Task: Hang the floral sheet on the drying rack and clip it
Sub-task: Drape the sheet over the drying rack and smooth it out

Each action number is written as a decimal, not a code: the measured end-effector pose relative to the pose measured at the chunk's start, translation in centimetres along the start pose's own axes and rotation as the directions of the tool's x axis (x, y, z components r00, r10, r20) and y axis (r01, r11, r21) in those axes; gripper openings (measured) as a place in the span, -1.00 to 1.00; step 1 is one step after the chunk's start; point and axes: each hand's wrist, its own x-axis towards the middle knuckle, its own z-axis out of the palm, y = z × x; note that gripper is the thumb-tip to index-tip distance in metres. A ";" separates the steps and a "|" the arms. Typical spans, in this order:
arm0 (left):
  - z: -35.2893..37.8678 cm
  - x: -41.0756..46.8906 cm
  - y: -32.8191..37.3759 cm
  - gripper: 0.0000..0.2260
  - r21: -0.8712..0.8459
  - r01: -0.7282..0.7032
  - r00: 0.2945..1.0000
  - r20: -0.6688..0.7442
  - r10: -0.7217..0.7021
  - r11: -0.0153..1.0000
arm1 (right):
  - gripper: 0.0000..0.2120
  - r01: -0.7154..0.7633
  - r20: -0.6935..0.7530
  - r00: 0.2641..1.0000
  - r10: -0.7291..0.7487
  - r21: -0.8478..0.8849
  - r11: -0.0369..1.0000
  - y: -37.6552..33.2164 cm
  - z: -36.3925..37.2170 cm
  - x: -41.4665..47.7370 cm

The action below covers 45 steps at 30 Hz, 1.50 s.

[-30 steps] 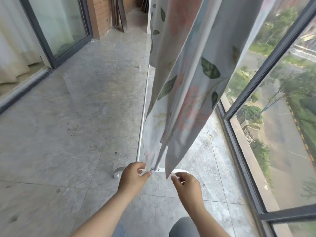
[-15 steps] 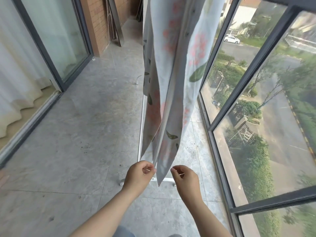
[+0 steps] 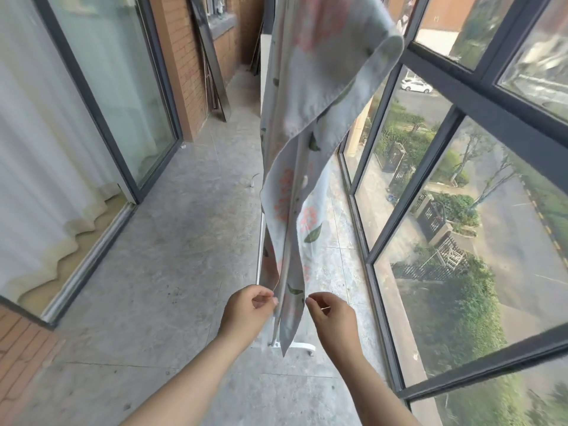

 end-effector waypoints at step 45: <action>-17.0 14.1 29.1 -0.87 -0.052 -0.832 0.555 -0.098 0.826 0.552 | -0.89 0.479 -0.843 0.385 -0.376 -0.166 0.862 -31.0 -11.8 3.6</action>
